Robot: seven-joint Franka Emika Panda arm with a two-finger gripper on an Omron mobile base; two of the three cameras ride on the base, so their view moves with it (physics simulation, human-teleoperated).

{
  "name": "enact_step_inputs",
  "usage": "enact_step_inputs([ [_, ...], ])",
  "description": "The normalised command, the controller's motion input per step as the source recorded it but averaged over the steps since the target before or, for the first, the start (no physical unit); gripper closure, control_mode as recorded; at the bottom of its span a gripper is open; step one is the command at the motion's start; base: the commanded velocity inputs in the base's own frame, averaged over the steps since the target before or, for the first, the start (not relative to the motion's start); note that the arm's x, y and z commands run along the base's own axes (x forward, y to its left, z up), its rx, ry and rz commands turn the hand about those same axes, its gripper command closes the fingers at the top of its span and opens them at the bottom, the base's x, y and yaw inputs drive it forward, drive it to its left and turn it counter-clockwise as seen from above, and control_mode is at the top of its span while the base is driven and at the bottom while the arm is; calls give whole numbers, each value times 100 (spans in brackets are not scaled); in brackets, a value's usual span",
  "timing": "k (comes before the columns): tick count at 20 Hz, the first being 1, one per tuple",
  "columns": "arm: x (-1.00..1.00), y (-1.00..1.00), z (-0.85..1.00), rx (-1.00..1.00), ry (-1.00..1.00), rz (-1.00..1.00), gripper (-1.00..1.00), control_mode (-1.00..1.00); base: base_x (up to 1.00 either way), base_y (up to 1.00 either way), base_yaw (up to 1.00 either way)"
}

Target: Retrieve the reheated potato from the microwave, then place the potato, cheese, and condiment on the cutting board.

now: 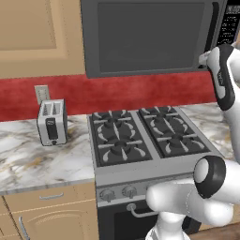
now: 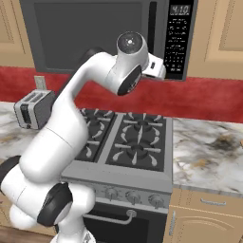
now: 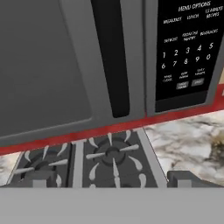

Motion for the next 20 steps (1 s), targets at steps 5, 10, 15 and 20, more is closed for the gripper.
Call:
enact_step_inputs([
  [5,36,-18,25,3,-2,0,-100,-100,0,0,0],
  [10,36,-10,25,2,-1,0,-100,-100,0,0,0],
  [15,34,-4,12,3,-5,0,-100,-100,0,0,0],
  [20,29,-8,0,4,-9,0,-100,-100,0,0,0],
])
